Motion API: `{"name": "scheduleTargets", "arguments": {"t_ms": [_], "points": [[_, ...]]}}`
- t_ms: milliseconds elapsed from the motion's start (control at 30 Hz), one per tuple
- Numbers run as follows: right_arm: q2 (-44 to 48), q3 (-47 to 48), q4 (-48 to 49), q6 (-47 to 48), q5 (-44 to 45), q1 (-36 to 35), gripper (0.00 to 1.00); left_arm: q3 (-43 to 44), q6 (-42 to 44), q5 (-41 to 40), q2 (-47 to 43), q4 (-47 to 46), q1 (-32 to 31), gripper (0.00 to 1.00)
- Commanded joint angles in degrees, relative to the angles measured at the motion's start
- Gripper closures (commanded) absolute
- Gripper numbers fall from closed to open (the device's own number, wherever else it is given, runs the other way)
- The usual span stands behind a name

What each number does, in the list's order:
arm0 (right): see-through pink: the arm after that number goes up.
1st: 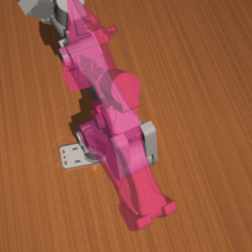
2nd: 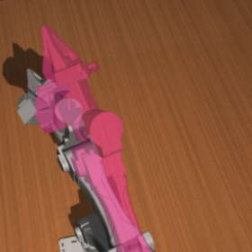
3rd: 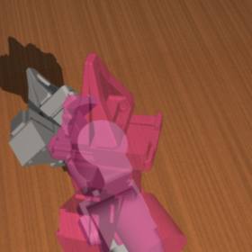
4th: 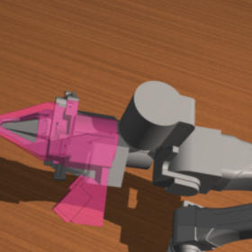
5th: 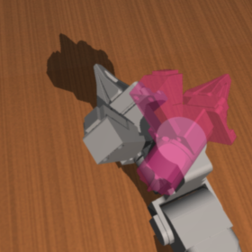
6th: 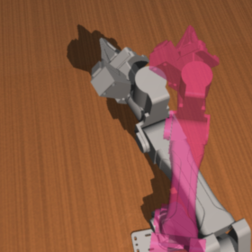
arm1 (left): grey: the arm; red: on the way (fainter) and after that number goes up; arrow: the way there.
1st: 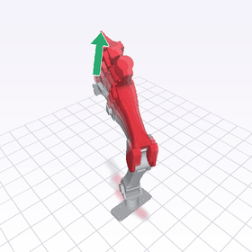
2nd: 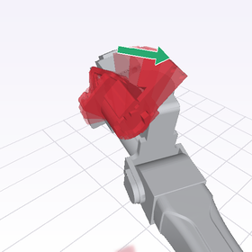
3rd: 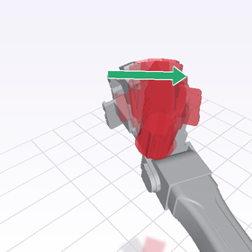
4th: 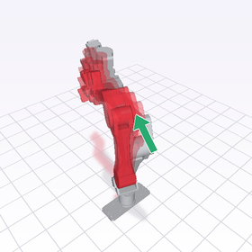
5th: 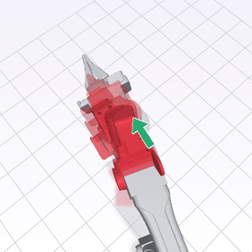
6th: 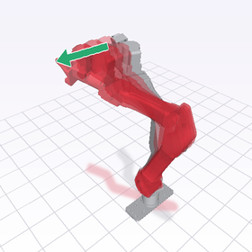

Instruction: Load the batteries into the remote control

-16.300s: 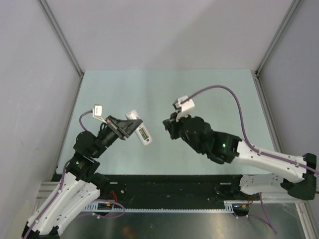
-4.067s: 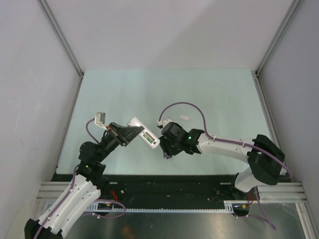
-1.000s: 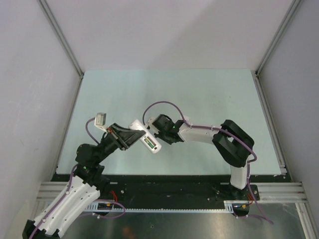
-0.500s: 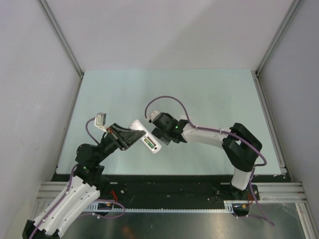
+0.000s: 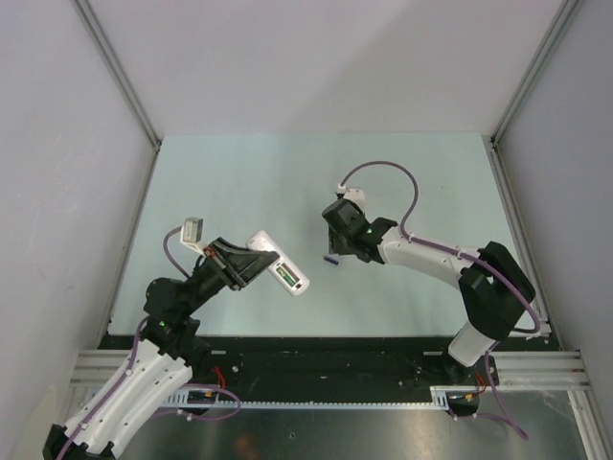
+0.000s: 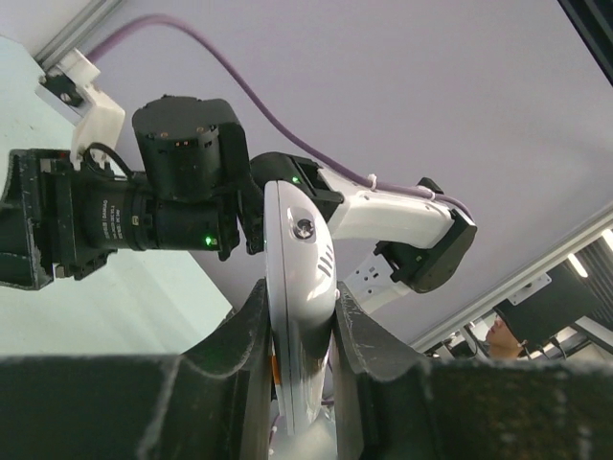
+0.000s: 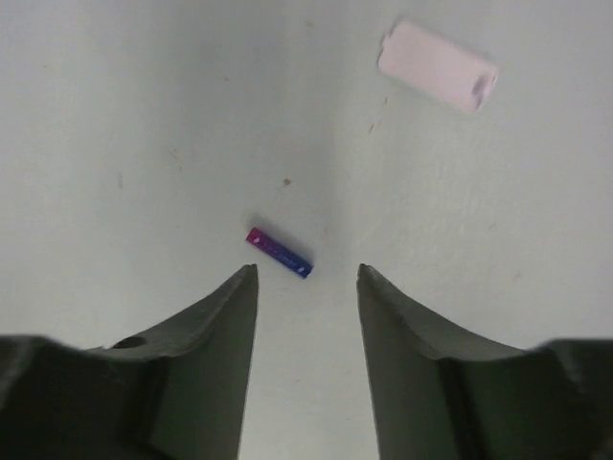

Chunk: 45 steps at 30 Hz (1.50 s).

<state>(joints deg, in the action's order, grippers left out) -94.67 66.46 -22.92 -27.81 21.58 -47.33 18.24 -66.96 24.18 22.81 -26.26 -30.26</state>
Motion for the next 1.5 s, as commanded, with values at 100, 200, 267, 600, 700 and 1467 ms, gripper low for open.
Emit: {"name": "scheduleTargets", "arguments": {"t_ms": [100, 200, 267, 600, 700, 1467], "points": [[3.36, -3.87, 1.39, -21.32, -0.75, -2.59, 0.97, 1.98, -0.28, 0.25, -1.27, -1.78, -0.32, 1.00], [1.77, -4.84, -0.46, -21.67, -0.75, -2.41, 1.00, 1.98, -0.28, 0.25, -1.28, -1.78, -0.24, 1.00], [2.21, -8.26, 1.99, -21.93, -1.98, -2.50, 1.00, 1.71, -0.28, 0.16, -1.36, -1.78, -0.41, 1.00], [-0.69, -14.42, 10.68, -19.66, -3.47, -1.98, 1.00, 0.57, -0.19, -0.01, -0.92, -1.69, -0.33, 1.00], [-1.91, -14.42, 12.02, -18.60, -4.62, -1.10, 1.00, 0.31, -0.28, -0.37, -0.75, -1.69, -0.41, 1.00], [-6.31, 2.80, -9.07, -37.92, 9.44, -4.52, 0.09, 0.75, -0.72, -1.68, -3.03, -1.07, -0.68, 1.00]]}}
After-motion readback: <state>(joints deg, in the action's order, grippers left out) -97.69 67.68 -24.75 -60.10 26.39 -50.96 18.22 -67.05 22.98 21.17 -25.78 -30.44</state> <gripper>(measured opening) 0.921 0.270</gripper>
